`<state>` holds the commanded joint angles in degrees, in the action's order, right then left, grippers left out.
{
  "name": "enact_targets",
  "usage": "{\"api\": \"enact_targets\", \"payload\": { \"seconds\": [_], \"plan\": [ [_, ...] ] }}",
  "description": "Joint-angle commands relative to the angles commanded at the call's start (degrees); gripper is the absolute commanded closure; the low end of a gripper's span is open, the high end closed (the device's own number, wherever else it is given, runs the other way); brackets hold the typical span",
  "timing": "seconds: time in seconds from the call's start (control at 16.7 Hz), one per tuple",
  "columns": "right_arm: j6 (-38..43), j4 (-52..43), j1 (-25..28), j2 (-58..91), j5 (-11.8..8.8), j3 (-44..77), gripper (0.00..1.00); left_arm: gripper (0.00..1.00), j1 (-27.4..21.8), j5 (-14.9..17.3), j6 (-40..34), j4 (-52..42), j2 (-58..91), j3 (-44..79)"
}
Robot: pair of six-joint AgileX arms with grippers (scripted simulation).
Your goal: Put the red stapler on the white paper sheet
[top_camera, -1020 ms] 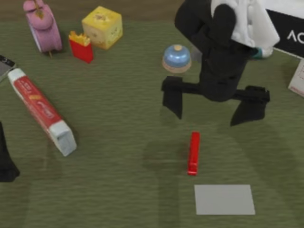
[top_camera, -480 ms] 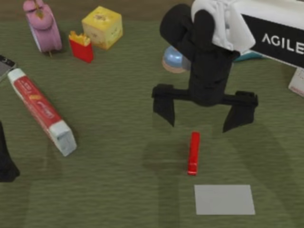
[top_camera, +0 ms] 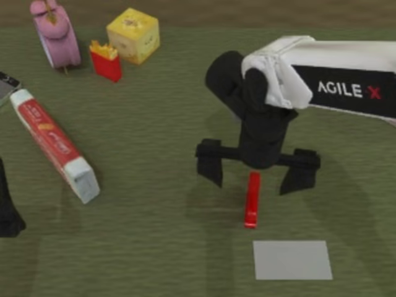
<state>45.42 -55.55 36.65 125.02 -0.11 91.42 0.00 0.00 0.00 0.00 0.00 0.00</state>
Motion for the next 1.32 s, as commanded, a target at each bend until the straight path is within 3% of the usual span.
{"api": "enact_targets", "payload": {
  "seconds": [0.42,1.2,1.32],
  "plan": [
    [0.2,4.8,0.2,1.8,0.0,-3.6,0.0,0.0,0.0,0.0,0.0,0.0,0.0,0.0],
    [0.2,4.8,0.2,1.8,0.0,-3.6,0.98,0.0,0.0,0.0,0.0,0.0,0.0,0.0],
    [0.2,4.8,0.2,1.8,0.0,-3.6,1.0,0.0,0.0,0.0,0.0,0.0,0.0,0.0]
  ]
}}
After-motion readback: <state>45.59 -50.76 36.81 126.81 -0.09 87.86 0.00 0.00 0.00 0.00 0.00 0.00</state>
